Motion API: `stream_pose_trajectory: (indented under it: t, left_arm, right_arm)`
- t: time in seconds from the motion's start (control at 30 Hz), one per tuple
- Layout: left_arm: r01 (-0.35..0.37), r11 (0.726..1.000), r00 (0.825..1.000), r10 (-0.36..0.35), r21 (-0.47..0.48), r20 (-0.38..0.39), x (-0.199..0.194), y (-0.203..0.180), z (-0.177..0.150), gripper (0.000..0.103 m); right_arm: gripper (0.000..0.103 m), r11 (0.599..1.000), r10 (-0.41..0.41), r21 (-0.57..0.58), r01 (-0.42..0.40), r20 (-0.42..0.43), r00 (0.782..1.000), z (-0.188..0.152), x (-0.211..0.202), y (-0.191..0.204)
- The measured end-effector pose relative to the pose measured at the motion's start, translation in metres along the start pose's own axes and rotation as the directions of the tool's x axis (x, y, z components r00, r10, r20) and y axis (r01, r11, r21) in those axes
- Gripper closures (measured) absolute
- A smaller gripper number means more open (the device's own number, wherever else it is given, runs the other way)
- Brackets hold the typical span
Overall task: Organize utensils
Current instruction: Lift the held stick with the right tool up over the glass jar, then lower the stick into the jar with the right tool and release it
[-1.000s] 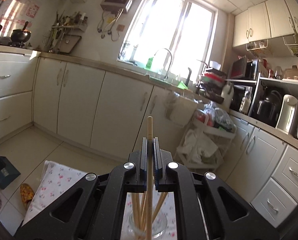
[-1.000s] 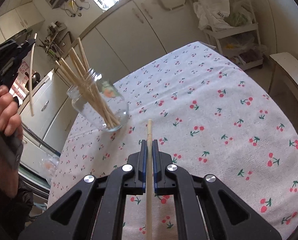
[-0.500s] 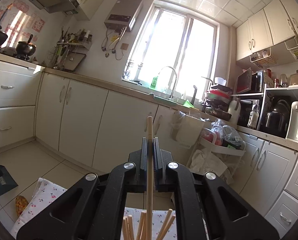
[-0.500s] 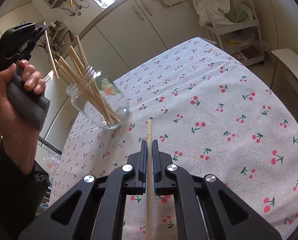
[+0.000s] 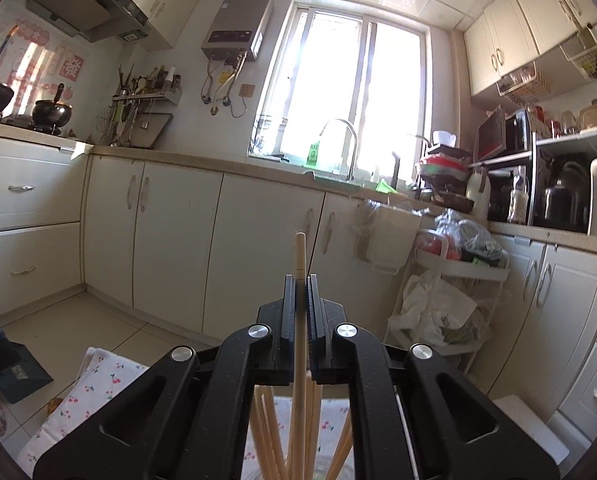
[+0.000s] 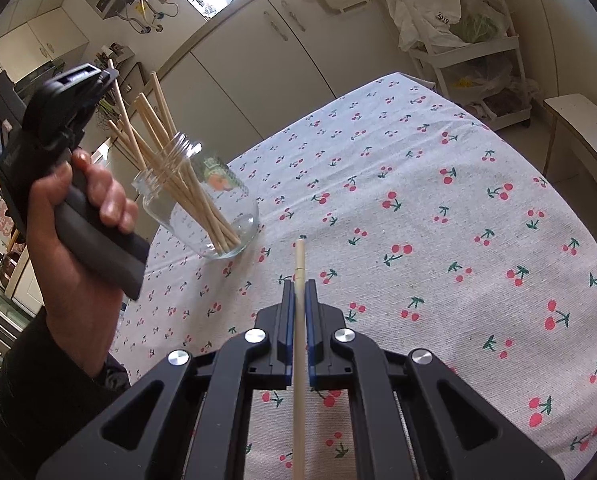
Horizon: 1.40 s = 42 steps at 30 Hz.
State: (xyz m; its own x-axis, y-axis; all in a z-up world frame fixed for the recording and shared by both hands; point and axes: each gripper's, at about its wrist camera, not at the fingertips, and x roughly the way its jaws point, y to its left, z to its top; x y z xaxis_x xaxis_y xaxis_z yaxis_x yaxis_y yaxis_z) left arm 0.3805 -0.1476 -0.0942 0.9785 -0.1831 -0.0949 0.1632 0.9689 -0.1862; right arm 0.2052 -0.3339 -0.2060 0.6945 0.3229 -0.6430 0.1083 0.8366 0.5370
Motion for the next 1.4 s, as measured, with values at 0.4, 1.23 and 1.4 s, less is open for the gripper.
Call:
stream_pose_trajectory:
  t: [0.4, 1.23, 1.4]
  left_arm:
    - [0.011, 0.994, 0.994, 0.001, 0.106, -0.105, -0.031, 0.008, -0.013, 0.079]
    - [-0.172, 0.982, 0.927, 0.133, -0.082, -0.349, -0.123, 0.131, -0.076, 0.025]
    - [-0.176, 0.977, 0.927, 0.124, -0.120, -0.353, -0.119, 0.136, -0.075, 0.023]
  right_arm:
    - [0.097, 1.000, -0.009, 0.010, 0.009, 0.003, 1.000, 0.000, -0.001, -0.001]
    - [0.097, 0.984, 0.177, -0.098, -0.148, 0.511, 0.841, 0.136, -0.027, 0.120]
    - [0.097, 0.993, 0.120, -0.079, -0.090, 0.605, 0.787, 0.155, -0.002, 0.131]
